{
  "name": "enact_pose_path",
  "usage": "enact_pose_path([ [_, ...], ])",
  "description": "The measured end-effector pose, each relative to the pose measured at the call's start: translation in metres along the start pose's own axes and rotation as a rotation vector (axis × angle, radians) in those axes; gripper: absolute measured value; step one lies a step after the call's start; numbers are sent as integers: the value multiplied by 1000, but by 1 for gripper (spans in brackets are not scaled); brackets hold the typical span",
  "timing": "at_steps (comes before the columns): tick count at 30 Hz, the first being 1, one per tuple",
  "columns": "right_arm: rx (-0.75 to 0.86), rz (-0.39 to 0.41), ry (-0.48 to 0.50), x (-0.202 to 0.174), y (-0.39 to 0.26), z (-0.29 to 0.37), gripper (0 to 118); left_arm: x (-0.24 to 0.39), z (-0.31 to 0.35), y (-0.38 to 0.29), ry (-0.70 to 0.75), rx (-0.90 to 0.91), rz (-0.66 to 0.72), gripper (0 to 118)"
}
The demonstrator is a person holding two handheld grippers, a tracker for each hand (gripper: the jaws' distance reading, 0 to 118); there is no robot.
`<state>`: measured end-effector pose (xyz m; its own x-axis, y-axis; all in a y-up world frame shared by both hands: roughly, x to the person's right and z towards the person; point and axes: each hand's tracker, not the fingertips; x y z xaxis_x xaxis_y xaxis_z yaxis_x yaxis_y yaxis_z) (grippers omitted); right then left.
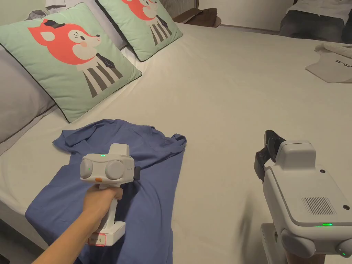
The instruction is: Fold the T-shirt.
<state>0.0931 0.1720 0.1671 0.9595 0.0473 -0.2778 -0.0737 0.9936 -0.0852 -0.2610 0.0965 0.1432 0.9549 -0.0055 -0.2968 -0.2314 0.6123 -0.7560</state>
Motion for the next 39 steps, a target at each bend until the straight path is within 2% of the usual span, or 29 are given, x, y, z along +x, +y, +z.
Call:
enact_pose_path([
  [13, 32, -17, 11, 3, 11, 18, 0, -12, 48, 13, -33, 164, -30, 2],
  [19, 53, -12, -3, 19, 18, 31, 0, 4, 100, 29, -66, 261, -59, 2],
  [25, 79, -26, -46, 41, 26, 46, 0, 54, 171, 60, -215, 412, -82, 2],
  [31, 107, -19, -108, 76, 35, 70, 0, 138, 236, 94, -421, 549, -165, 2],
  [39, 155, 1, -285, 146, 48, 120, 0, 260, 279, 110, -604, 615, -296, 2],
])
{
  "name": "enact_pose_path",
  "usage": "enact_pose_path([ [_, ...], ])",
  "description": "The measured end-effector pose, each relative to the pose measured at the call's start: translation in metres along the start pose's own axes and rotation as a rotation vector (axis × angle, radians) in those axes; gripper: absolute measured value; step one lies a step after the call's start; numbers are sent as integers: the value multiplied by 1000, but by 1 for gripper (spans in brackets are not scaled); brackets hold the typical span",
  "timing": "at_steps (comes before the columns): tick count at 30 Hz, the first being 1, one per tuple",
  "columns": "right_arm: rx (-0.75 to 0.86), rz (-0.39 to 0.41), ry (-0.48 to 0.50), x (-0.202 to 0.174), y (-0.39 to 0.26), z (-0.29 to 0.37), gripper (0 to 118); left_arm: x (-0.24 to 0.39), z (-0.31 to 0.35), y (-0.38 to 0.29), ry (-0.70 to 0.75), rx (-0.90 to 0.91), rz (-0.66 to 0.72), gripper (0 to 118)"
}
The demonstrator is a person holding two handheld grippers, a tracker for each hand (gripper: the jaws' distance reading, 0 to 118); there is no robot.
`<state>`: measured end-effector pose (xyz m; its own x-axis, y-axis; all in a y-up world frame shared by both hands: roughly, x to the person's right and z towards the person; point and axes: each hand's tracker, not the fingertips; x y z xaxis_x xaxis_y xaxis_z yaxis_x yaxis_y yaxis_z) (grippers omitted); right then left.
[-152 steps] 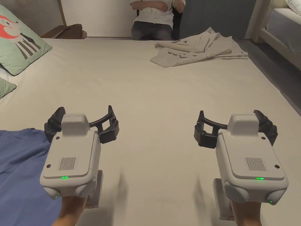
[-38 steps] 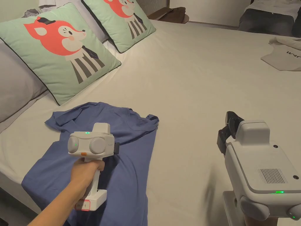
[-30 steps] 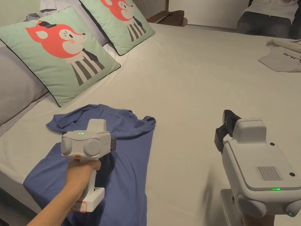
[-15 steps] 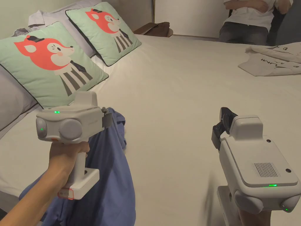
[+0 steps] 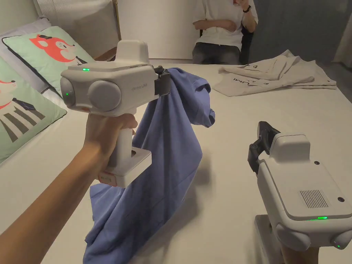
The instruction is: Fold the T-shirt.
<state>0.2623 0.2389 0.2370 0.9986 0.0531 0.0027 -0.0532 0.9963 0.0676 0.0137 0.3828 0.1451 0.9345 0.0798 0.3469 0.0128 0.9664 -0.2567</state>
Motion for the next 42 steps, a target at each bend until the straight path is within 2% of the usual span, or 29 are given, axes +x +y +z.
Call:
enact_pose_path([
  [6, 8, 27, -137, 61, 6, 22, 0, 69, -38, -7, -124, -33, -6, 2],
  [11, -12, 37, -196, 93, -2, 37, 0, 106, -71, -51, -181, -156, -13, 2],
  [19, -60, 19, -220, 101, -23, 43, 0, 123, -110, -180, -248, -478, 105, 2],
  [22, -82, 5, -209, 96, -32, 40, 0, 129, -121, -220, -221, -580, 72, 2],
  [27, -112, -11, -191, 88, -40, 36, 0, 139, -134, -260, -178, -677, 10, 2],
  [31, -116, -11, -183, 85, -41, 35, 0, 138, -133, -255, -171, -665, 44, 3],
  [32, -115, -9, -182, 85, -40, 35, 0, 138, -133, -254, -172, -659, 50, 6],
  [33, -113, -8, -183, 84, -39, 35, 0, 101, -125, -256, -181, -642, 50, 15],
  [34, -111, -8, -184, 84, -38, 35, 0, 100, -123, -254, -179, -623, 45, 34],
  [35, -109, -8, -184, 83, -37, 34, 0, 100, -120, -251, -168, -602, 43, 69],
  [36, -108, -9, -185, 83, -35, 33, 0, 91, -121, -250, -162, -578, 45, 96],
  [37, -107, -14, -187, 82, -33, 33, 0, 78, -122, -249, -167, -555, 56, 112],
  [38, -106, -20, -185, 82, -32, 33, 0, 73, -119, -245, -186, -521, 77, 107],
  [42, -93, -22, -181, 75, -25, 37, 0, 62, -77, -202, -145, -355, 94, 109],
])
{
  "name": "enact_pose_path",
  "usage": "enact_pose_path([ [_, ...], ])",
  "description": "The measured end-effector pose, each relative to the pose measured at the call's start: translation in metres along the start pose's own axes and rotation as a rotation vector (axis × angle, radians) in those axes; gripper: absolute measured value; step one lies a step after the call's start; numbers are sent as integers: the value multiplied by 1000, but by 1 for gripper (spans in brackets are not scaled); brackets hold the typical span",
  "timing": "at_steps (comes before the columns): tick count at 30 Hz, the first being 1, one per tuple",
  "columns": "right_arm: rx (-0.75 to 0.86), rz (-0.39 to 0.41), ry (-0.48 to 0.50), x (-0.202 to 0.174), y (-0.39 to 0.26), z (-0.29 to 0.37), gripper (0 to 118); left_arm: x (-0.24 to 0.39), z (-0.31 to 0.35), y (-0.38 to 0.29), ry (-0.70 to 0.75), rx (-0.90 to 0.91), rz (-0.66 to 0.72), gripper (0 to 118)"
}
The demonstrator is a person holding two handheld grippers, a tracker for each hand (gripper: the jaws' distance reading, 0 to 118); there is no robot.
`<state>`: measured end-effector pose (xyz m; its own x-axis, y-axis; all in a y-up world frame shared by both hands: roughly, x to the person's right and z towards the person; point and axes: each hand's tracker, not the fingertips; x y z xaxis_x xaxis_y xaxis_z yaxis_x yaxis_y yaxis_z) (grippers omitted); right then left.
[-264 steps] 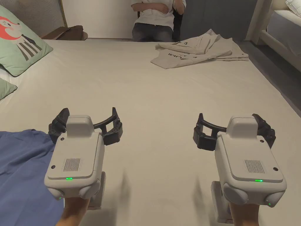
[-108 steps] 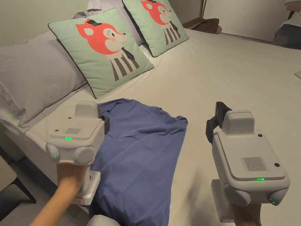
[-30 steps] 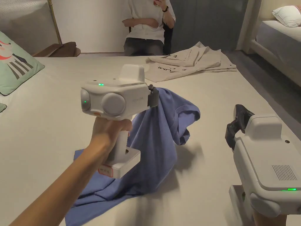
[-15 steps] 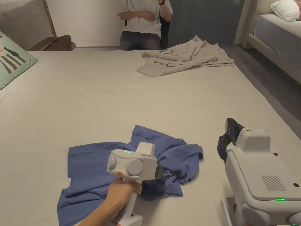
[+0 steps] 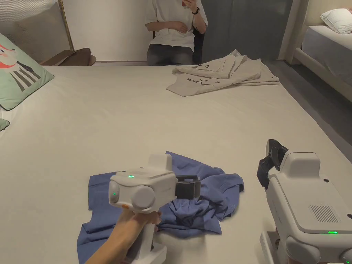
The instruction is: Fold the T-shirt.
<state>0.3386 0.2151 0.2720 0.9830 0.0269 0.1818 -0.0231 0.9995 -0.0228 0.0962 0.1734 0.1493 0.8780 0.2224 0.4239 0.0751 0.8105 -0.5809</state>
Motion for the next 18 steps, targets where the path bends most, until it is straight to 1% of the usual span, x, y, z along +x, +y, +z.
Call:
enact_pose_path([
  [2, 8, -2, 0, -3, 2, 2, 0, -11, 22, 7, 48, 102, -28, 109],
  [3, 11, -3, 3, -4, 3, 3, 0, -11, 34, 11, 92, 164, -62, 109],
  [6, 19, -2, 11, -9, 7, 4, 0, -26, 65, 18, 236, 315, -103, 109],
  [8, 24, 1, 14, -12, 9, 4, 0, -33, 83, 22, 297, 392, -119, 109],
  [11, 31, 4, 21, -16, 11, 5, 0, -52, 98, 23, 372, 450, -92, 109],
  [15, 35, 4, 28, -20, 13, 6, 0, -70, 113, 15, 401, 491, -84, 108],
  [16, 36, 4, 31, -21, 13, 6, 0, -73, 115, 13, 411, 499, -89, 105],
  [17, 38, 6, 32, -22, 14, 7, 0, -75, 117, 10, 415, 514, -92, 90],
  [18, 39, 8, 32, -23, 14, 7, 0, -79, 118, 7, 416, 521, -93, 66],
])
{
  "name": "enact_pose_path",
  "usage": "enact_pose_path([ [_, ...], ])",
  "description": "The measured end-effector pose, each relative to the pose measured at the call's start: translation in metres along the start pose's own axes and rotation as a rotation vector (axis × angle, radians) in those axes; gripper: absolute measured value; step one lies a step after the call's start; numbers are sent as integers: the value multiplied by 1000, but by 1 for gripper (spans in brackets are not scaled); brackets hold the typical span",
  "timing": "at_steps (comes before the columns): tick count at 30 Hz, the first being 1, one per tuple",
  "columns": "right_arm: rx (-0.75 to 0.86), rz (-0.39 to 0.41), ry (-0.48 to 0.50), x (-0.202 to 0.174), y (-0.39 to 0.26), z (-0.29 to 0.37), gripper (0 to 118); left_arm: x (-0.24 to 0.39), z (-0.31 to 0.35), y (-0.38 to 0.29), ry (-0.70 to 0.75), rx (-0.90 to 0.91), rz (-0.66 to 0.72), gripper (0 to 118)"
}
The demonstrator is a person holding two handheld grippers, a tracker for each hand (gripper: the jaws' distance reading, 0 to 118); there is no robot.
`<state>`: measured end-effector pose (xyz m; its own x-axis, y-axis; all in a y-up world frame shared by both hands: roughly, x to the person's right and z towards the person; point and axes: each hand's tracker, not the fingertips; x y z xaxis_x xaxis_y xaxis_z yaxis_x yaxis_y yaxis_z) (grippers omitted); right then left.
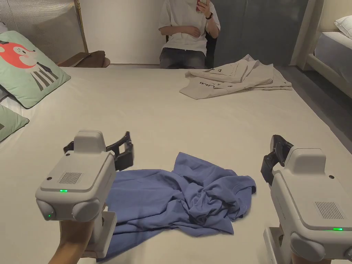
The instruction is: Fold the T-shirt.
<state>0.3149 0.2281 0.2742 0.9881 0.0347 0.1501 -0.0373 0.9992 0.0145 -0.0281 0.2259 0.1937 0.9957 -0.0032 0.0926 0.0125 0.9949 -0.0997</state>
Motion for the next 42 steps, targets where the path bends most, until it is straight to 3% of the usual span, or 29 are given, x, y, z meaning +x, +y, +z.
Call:
enact_pose_path([
  [2, 0, 1, 3, -1, 1, 0, 0, -4, -2, -3, 37, -12, -8, 0],
  [11, 6, 1, 3, -2, 4, 2, 0, -6, -4, -3, 16, -73, 17, 0],
  [20, -14, 10, 15, -4, -4, -1, 0, -24, -7, -38, -58, -546, 140, 0],
  [29, -52, 9, 38, -12, -19, -5, 0, -46, 14, -108, -16, -747, 200, 1],
  [30, -57, 11, 40, -13, -20, -5, 0, -47, 15, -112, -8, -767, 203, 8],
  [31, -60, 10, 43, -13, -21, -5, 0, -48, 15, -115, -1, -776, 205, 28],
  [32, -63, 9, 45, -14, -22, -5, 0, -48, 15, -117, 3, -784, 203, 67],
  [33, -66, 9, 46, -14, -23, -5, 0, -48, 15, -121, 2, -796, 198, 90],
  [34, -68, 11, 48, -15, -24, -6, 0, -47, 15, -122, 0, -794, 197, 102],
  [35, -70, 12, 48, -15, -24, -6, 0, -45, 16, -124, -2, -792, 193, 104],
  [39, -76, 13, 48, -14, -26, -7, 0, -32, 14, -128, 3, -808, 175, 97],
  [40, -77, 13, 47, -13, -26, -7, 0, -29, 12, -131, 2, -816, 170, 85],
  [41, -78, 13, 46, -13, -26, -7, 0, -26, 11, -134, -4, -823, 168, 67],
  [42, -78, 13, 45, -12, -26, -7, 0, -22, 9, -137, -11, -834, 159, 59],
])
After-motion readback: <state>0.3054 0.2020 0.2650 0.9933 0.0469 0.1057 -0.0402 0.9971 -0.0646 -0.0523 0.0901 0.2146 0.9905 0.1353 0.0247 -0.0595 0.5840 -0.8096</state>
